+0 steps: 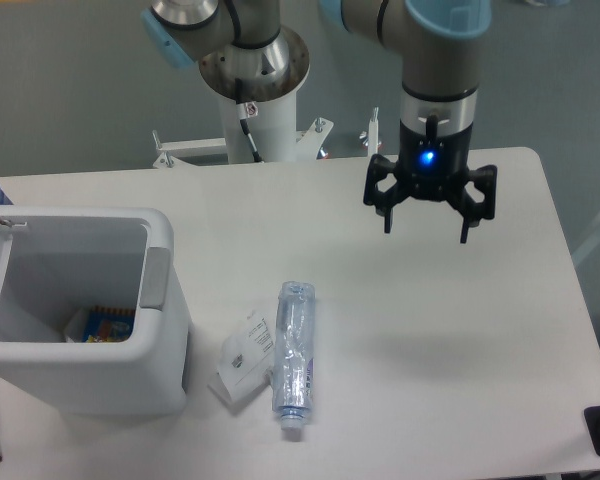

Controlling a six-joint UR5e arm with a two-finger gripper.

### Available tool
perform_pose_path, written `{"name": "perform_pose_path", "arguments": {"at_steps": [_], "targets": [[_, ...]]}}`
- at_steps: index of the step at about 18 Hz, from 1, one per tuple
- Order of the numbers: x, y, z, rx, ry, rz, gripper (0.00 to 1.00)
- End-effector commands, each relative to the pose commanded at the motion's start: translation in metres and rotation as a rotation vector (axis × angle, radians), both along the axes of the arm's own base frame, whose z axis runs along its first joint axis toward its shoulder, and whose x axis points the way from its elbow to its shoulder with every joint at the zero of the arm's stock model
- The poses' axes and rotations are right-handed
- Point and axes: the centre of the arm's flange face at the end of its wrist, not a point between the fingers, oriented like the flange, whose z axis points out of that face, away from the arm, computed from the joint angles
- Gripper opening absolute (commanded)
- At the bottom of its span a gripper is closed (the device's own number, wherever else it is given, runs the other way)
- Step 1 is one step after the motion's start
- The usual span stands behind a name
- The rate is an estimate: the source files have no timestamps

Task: Place the trash in the trash can
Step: 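Move the open gripper over the white paper packet beside the bottle, then lower the gripper onto the white paper packet and close on it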

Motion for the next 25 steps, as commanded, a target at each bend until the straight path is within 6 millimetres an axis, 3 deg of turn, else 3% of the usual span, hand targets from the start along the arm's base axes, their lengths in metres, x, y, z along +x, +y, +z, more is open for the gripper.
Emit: {"name": "perform_pose_path", "arguments": {"at_steps": [3, 9, 12, 16, 18, 25], "targets": [[0.014, 0.026, -0.018, -0.002, -0.025, -0.038, 1.00], [0.044, 0.080, -0.073, -0.030, -0.099, -0.143, 1.00], [0.053, 0.097, -0.107, 0.049, -0.201, -0.196, 1.00], [0.074, 0.103, -0.138, 0.036, -0.224, -0.226, 1.00], [0.089, 0.106, -0.141, 0.026, -0.231, -0.249, 1.00], [0.109, 0.088, -0.162, -0.017, -0.174, -0.528, 1.00]]}}
